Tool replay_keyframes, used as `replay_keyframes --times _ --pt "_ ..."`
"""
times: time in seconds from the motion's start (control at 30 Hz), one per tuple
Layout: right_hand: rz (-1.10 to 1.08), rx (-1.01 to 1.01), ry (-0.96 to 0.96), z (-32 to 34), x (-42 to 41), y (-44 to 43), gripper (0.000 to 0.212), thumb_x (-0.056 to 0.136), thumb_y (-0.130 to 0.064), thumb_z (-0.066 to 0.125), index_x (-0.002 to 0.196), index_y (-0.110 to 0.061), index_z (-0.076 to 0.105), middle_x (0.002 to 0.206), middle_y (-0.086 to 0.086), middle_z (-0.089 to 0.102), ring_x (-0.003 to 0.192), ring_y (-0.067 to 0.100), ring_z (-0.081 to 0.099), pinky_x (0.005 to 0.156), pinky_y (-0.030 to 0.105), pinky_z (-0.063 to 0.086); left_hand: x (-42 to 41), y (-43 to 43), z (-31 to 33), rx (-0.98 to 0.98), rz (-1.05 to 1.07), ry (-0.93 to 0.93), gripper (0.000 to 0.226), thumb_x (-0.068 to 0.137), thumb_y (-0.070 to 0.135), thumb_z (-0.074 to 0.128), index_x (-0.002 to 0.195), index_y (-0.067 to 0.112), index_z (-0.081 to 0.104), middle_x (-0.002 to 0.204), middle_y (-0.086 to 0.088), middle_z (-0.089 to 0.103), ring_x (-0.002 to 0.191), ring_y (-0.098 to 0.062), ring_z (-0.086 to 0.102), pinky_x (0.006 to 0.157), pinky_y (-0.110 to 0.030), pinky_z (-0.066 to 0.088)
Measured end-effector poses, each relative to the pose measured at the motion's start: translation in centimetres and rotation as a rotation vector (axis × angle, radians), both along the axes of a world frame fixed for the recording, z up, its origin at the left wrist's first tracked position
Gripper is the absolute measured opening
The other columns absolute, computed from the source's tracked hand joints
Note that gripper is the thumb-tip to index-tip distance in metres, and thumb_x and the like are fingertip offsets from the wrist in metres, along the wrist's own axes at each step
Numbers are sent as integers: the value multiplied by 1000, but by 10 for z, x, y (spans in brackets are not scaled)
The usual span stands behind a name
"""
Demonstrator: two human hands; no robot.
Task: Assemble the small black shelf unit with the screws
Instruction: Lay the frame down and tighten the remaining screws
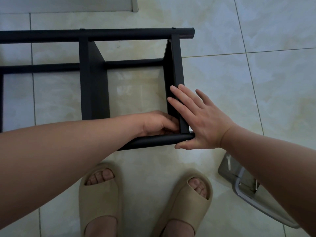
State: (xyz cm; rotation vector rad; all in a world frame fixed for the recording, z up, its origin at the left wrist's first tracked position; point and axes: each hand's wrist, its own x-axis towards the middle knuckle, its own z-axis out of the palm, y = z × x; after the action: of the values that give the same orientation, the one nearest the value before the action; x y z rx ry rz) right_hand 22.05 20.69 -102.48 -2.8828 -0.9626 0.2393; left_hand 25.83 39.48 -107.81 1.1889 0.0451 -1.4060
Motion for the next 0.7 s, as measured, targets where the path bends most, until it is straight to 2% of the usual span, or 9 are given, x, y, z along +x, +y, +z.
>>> replay_keyframes --times 0.13,0.23,0.37,0.47,0.6,0.7 --pt "2 -2 -6 1 0 0 116 77 -87 44 157 -4 31 168 15 15 156 31 12 116 62 28 0 -1 3 -29 9 43 21 90 -10 47 89 2 64 79 -8 65 73 -17 66 71 -26 54" --pt "5 -14 -12 1 0 1 116 78 -87 42 157 -3 31 168 16 16 156 32 13 115 64 28 -1 -3 4 6 -22 2 21 86 2 54 104 -2 64 93 -17 61 87 -26 61 82 -34 49" --pt "4 -19 -9 0 1 1 116 78 -87 42 157 -3 31 168 16 16 156 31 13 111 70 28 -1 -1 1 26 -44 -49 12 90 2 57 92 4 69 82 -8 70 78 -20 67 78 -32 52" --pt "5 -13 -2 -1 1 1 116 78 -86 43 156 -3 31 168 16 15 156 31 12 109 72 29 0 0 -1 11 -16 -50 10 82 3 61 91 2 65 76 -8 66 71 -19 66 73 -29 51" --pt "2 -12 5 0 1 1 116 77 -86 44 156 -3 31 168 16 15 156 31 11 108 73 29 1 0 1 -61 20 30 13 84 -6 55 89 2 65 77 -8 66 70 -16 67 70 -25 55" --pt "0 -16 12 0 1 1 116 77 -87 43 157 -3 30 168 16 15 156 30 11 109 73 27 0 -1 2 -72 8 53 14 80 0 56 90 2 65 78 -7 67 73 -15 67 70 -25 54"
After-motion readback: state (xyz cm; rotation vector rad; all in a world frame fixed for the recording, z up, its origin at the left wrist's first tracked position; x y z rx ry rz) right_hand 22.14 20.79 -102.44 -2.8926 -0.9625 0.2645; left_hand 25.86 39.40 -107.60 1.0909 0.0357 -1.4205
